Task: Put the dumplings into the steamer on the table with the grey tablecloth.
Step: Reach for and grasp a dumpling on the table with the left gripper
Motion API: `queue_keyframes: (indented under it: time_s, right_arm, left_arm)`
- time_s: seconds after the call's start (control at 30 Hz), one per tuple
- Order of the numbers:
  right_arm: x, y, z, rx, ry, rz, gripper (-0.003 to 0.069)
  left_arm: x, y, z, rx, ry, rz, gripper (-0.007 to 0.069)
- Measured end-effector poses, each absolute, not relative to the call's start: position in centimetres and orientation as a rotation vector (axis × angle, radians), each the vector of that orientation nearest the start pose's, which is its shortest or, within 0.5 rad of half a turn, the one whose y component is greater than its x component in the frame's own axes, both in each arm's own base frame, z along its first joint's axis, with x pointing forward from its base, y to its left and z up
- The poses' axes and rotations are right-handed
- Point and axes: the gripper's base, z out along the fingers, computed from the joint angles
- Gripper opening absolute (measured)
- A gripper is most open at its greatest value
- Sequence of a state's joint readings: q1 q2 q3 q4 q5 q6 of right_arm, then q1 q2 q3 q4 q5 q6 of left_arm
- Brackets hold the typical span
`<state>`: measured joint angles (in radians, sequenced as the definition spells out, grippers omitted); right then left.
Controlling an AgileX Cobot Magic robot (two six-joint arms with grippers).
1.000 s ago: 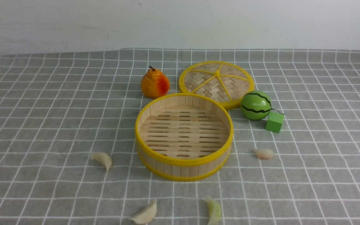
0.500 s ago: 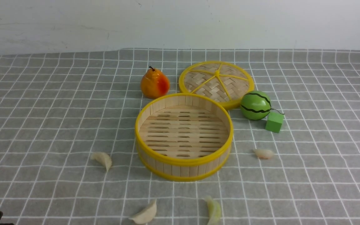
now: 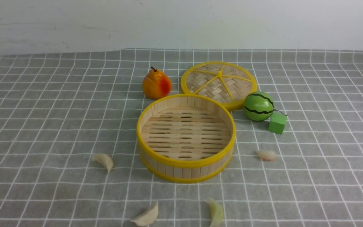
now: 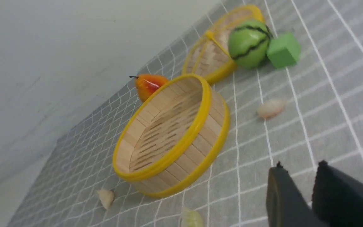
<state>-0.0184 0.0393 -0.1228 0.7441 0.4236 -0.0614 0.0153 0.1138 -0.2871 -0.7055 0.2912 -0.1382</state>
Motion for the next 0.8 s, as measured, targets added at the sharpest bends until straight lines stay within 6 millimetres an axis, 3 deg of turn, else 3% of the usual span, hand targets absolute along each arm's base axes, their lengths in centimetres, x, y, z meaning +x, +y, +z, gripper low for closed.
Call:
queue_keyframes:
  time_s: [0.13, 0.27, 0.33, 0.4, 0.53, 0.7, 0.8]
  right_arm:
    - [6.6, 2.4, 24.9, 0.258, 1.809, 0.592, -0.0013]
    - [9.7, 2.9, 28.1, 0.055, 2.006, 0.498, -0.0019]
    - [10.5, 3.1, 28.7, -0.014, 2.072, 0.482, -0.0019]
    - [12.6, 3.5, 29.5, -0.176, 2.260, 0.480, -0.0019]
    - [15.0, 5.1, 30.4, -0.416, 2.425, 0.507, -0.0015]
    - [15.9, 8.0, 29.9, -0.769, 2.527, 0.454, -0.0011]
    - [15.8, 9.1, 29.4, -0.877, 2.555, 0.355, -0.0008]
  left_arm:
    - [7.8, -1.8, 30.8, -0.376, 1.722, -0.607, 0.0081]
    - [11.9, -1.8, 32.4, -0.253, 2.066, -0.440, -0.0014]
    - [12.9, -1.7, 32.7, -0.222, 2.159, -0.396, -0.0014]
    - [16.0, -1.5, 32.8, -0.194, 2.352, -0.338, -0.0014]
    - [19.9, -2.0, 32.1, -0.176, 2.495, -0.341, -0.0014]
    - [23.8, -4.9, 30.9, 0.006, 2.633, -0.327, 0.0022]
    - [25.8, -7.4, 29.9, 0.107, 2.692, -0.285, 0.0133]
